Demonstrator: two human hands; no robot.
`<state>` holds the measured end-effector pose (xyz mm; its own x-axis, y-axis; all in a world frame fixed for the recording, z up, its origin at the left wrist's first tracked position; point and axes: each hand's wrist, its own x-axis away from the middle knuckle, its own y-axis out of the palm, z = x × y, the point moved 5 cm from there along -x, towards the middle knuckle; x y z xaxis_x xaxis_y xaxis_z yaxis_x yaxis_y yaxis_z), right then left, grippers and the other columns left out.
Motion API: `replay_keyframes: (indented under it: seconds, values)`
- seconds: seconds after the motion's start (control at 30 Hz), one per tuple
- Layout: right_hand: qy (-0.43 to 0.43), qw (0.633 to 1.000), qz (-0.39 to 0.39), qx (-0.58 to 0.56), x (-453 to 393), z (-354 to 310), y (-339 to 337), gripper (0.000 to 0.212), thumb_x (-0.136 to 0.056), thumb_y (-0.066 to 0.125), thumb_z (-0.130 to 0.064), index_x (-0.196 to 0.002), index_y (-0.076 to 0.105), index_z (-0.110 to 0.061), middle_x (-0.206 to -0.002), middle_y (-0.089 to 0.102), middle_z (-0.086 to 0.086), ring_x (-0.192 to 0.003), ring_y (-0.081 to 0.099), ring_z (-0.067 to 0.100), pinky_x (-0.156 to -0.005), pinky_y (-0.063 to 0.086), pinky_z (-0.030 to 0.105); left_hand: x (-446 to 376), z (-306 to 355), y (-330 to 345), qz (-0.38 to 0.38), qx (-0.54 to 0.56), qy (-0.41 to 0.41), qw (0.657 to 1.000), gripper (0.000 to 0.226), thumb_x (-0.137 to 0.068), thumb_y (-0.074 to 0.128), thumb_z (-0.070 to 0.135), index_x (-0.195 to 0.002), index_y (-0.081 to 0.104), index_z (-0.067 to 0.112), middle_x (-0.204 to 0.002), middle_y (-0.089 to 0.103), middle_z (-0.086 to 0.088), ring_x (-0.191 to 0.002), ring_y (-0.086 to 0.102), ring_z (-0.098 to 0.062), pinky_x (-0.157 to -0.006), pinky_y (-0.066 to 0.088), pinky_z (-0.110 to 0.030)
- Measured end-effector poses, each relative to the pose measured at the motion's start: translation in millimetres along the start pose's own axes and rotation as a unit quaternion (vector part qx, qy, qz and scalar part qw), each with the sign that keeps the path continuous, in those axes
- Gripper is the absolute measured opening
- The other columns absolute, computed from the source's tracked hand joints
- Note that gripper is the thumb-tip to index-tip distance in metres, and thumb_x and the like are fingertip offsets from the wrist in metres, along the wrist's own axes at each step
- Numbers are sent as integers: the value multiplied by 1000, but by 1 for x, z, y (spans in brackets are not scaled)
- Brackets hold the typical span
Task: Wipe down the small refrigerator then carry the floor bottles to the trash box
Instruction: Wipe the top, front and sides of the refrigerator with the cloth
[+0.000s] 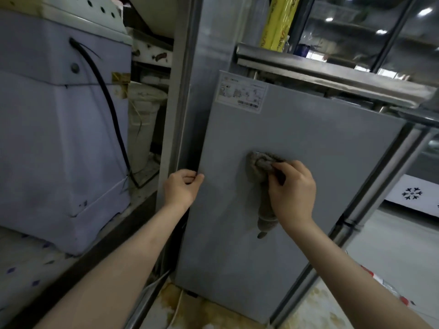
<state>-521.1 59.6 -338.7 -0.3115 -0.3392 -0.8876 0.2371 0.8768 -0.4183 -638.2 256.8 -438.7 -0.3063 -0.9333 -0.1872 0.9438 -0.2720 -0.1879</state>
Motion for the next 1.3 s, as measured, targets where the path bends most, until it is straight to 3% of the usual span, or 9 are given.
replay_keyframes:
  seconds: [0.17,0.4,0.53,0.67,0.93,1.13,1.3]
  values:
    - [2,1000,20,12,-8,-13,3,17,-78,66,1,-94,71,-2,-88,65,13,-82,59,35,-67,41,28,4,-35,7,-44,29,-22,998,29,-85,67,15,-112,63,7,-108,65,-6,-89,57,-12,-79,44,-22]
    - [-18,999,47,16,5,-24,26,15,-79,65,-1,-92,70,-2,-88,62,13,-80,56,35,-57,45,31,8,-66,7,-68,3,-20,997,29,-83,69,16,-111,63,14,-99,63,4,-77,56,-5,-73,48,-22]
    - [-83,996,-14,42,31,-25,46,12,-79,62,-5,-87,71,-5,-86,62,11,-79,57,34,-52,51,35,7,-73,8,-58,8,-15,998,29,-80,73,18,-107,66,12,-99,67,-1,-79,61,-10,-73,49,-23]
    - [-151,984,-62,69,41,-21,50,27,-84,48,-17,-85,72,-5,-88,64,12,-82,59,36,-49,52,39,12,-75,10,-54,40,-27,997,28,-79,73,17,-106,66,13,-97,66,1,-78,61,-10,-74,49,-24]
    - [-113,992,39,45,8,-35,37,13,-81,60,1,-88,71,0,-86,62,17,-74,54,36,-59,46,32,10,-78,9,-44,61,-38,996,24,-78,75,17,-100,67,13,-90,65,3,-77,62,-9,-73,50,-25]
    - [-200,975,-65,76,40,-24,60,13,-73,64,4,-84,69,0,-85,61,17,-77,56,38,-58,51,43,4,-74,9,-43,53,-28,997,22,-75,77,16,-94,68,11,-86,66,0,-77,62,-12,-72,48,-23]
    - [-153,986,-20,62,32,-25,50,14,-77,59,3,-85,71,2,-86,62,17,-76,56,38,-56,51,42,3,-77,9,-48,59,-26,997,21,-75,77,16,-94,68,12,-84,65,2,-74,60,-8,-70,46,-21]
